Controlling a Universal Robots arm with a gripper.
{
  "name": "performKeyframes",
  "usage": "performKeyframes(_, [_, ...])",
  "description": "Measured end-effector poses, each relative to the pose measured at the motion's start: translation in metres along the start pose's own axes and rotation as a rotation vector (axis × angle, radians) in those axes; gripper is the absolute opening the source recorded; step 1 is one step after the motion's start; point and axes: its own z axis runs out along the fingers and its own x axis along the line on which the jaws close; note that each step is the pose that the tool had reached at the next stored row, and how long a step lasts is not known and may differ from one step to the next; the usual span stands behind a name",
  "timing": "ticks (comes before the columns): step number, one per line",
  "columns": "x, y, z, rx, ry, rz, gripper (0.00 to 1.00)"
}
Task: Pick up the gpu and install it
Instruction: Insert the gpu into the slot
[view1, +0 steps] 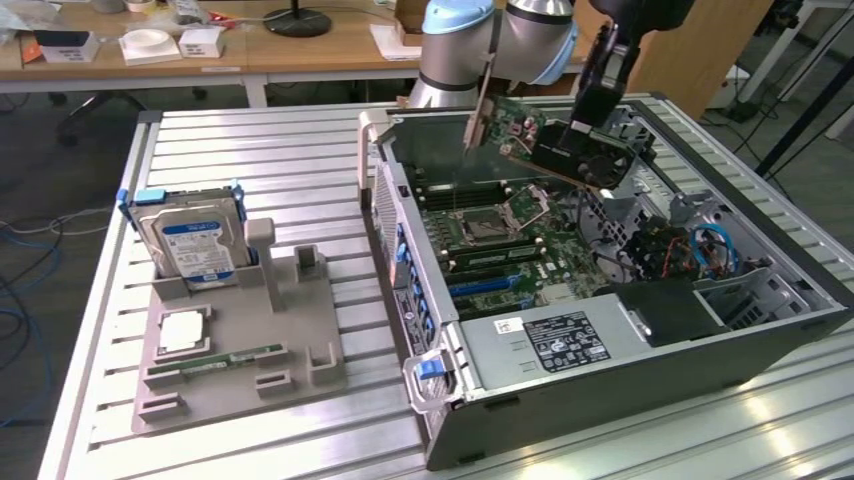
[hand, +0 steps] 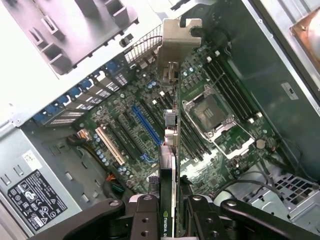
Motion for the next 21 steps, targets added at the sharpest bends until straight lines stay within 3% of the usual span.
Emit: performKeyframes(21, [-0.0005, 0.0003, 0.0015, -0.0039, 0.0071, -0.166, 0.26])
